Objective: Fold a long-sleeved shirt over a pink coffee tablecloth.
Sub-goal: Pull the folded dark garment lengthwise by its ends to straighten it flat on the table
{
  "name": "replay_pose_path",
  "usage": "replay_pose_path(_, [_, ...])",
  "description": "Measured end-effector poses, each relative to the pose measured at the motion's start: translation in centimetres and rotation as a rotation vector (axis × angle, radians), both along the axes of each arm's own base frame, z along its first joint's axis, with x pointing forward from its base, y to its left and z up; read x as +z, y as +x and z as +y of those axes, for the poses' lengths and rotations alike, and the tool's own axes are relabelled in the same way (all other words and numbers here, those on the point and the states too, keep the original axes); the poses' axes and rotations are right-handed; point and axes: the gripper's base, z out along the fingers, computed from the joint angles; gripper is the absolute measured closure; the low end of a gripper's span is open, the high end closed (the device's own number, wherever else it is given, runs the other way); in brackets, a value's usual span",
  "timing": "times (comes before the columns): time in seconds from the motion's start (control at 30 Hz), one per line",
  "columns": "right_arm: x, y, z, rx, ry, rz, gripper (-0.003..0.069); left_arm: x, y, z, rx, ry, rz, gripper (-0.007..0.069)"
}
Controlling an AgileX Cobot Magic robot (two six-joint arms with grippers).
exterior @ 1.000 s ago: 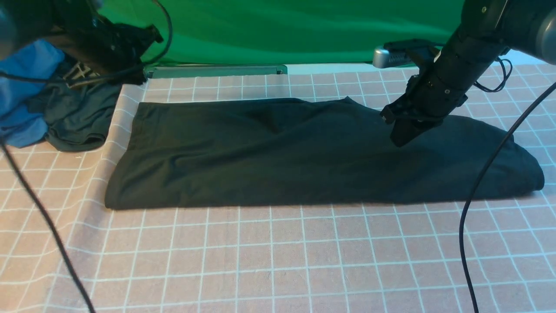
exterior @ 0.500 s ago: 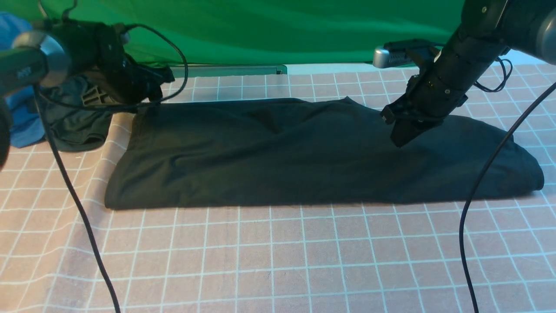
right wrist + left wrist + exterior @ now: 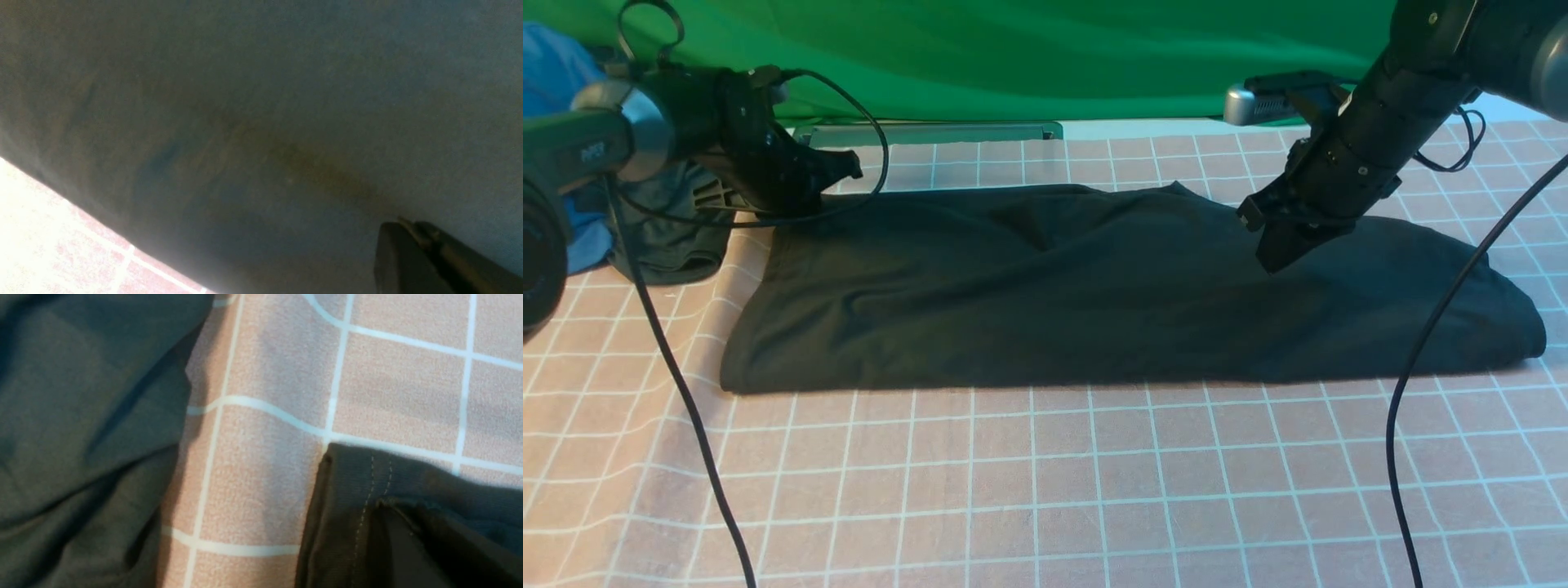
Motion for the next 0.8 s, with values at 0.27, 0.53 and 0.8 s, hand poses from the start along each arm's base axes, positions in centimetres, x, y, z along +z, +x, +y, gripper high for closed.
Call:
replay_pose_path(0.27, [0.0,0.1,0.0,-0.003,0.001,-0.011,0.0586,3.7,-0.4,0.4,-0.007,0.038,-0.077,0.06])
replay_pose_path(0.53, [0.1,0.2,0.0,-0.007,0.003,-0.026,0.0571,5.5,-0.2,1.1,-0.002,0.125,-0.137,0.0599])
replay_pose_path(0.8, [0.1,0.4,-0.2,-0.013,-0.022,-0.043,0.0556,3.1,0.4,1.2,-0.008,0.144,-0.108,0.0596])
